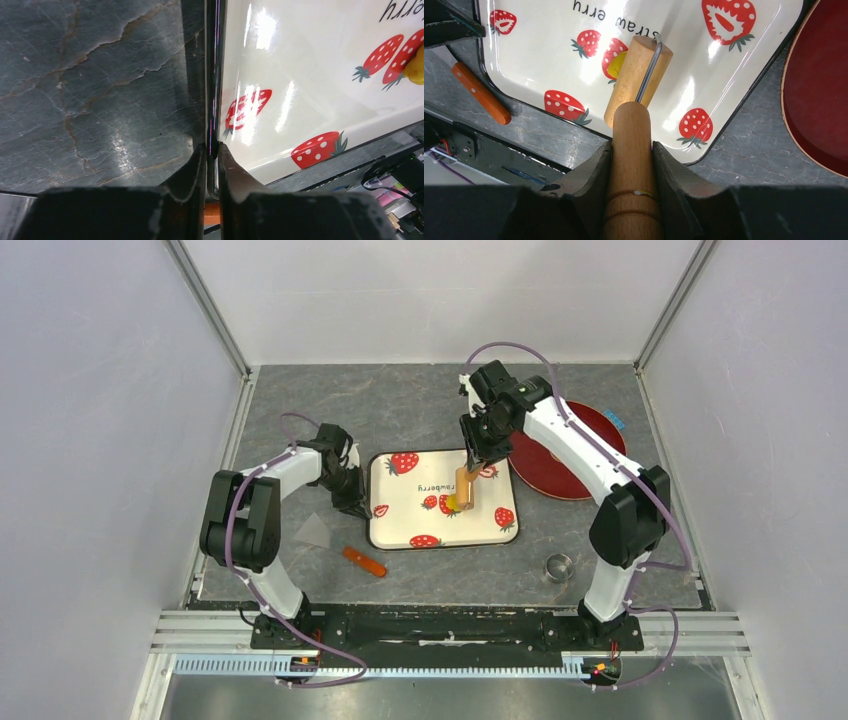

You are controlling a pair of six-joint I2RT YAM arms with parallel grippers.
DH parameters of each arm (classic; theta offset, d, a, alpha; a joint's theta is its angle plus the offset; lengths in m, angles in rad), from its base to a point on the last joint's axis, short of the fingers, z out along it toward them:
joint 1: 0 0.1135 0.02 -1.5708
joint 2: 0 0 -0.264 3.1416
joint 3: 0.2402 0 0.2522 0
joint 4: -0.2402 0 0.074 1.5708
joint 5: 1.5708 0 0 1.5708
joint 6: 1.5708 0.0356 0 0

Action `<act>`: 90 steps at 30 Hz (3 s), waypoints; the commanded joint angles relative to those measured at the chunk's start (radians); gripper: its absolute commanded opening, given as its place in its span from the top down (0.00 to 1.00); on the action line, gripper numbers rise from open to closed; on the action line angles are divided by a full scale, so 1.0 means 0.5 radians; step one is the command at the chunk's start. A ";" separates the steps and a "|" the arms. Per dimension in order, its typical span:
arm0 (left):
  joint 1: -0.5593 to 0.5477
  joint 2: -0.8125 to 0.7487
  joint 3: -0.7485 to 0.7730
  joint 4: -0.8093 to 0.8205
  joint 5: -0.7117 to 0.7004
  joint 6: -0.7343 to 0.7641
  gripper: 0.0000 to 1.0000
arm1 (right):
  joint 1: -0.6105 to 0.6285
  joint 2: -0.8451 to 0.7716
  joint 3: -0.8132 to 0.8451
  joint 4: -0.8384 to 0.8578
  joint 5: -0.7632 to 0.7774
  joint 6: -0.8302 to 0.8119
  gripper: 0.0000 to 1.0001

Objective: Roll out the dumpling wrappers from the dough

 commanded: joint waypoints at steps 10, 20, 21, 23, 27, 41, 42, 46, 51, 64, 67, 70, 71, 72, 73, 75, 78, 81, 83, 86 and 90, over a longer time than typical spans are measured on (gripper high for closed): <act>-0.002 0.058 0.051 -0.038 -0.022 0.040 0.98 | 0.053 0.034 0.087 0.007 0.040 -0.014 1.00; -0.002 0.079 0.063 -0.057 -0.025 0.052 0.98 | 0.069 0.065 0.024 0.065 0.022 -0.001 1.00; -0.002 0.080 0.063 -0.057 -0.023 0.055 0.98 | 0.072 0.068 0.017 0.071 0.022 0.001 1.00; -0.002 0.082 0.063 -0.057 -0.020 0.053 0.98 | 0.077 0.074 0.006 0.081 0.020 0.005 1.00; -0.006 0.085 0.064 -0.057 -0.007 0.052 0.98 | 0.084 0.084 -0.021 0.100 0.013 0.004 1.00; -0.006 0.094 0.063 -0.054 -0.006 0.050 0.98 | 0.096 0.061 -0.150 0.155 0.035 -0.020 1.00; -0.006 0.094 0.063 -0.049 0.000 0.051 0.98 | 0.100 0.051 -0.173 0.170 0.033 -0.020 1.00; -0.006 0.096 0.060 -0.045 0.005 0.047 0.98 | 0.103 0.024 -0.232 0.201 0.033 -0.020 1.00; -0.006 0.098 0.060 -0.045 0.013 0.046 0.98 | 0.117 0.010 -0.261 0.239 0.008 -0.014 1.00; -0.011 0.113 0.063 -0.045 0.023 0.048 0.98 | 0.184 0.052 -0.219 0.257 -0.017 0.005 1.00; -0.012 0.116 0.063 -0.043 0.024 0.046 0.98 | 0.206 0.059 -0.228 0.274 -0.021 0.011 1.00; -0.015 0.121 0.066 -0.043 0.025 0.048 0.98 | 0.229 0.072 -0.219 0.278 -0.018 0.020 1.00; -0.015 0.121 0.066 -0.045 0.026 0.047 0.98 | 0.234 0.074 -0.218 0.278 -0.014 0.022 1.00; -0.015 0.122 0.066 -0.045 0.027 0.046 0.98 | 0.240 0.076 -0.221 0.277 -0.010 0.026 1.00; -0.015 0.121 0.065 -0.044 0.024 0.046 0.98 | 0.243 0.081 -0.223 0.277 -0.008 0.026 1.00; -0.016 0.122 0.066 -0.045 0.026 0.047 0.98 | 0.250 0.086 -0.234 0.280 0.005 0.030 1.00; -0.018 0.122 0.066 -0.043 0.026 0.047 0.98 | 0.259 0.088 -0.257 0.287 0.021 0.034 1.00; -0.018 0.124 0.063 -0.045 0.024 0.046 0.98 | 0.270 0.088 -0.280 0.302 0.020 0.037 1.00; -0.018 0.126 0.066 -0.045 0.020 0.046 0.98 | 0.277 0.086 -0.293 0.313 0.021 0.042 1.00; -0.018 0.131 0.064 -0.045 0.026 0.048 0.98 | 0.290 0.087 -0.314 0.326 0.019 0.043 1.00; -0.019 0.130 0.063 -0.045 0.028 0.048 0.98 | 0.300 0.093 -0.347 0.344 0.028 0.047 1.00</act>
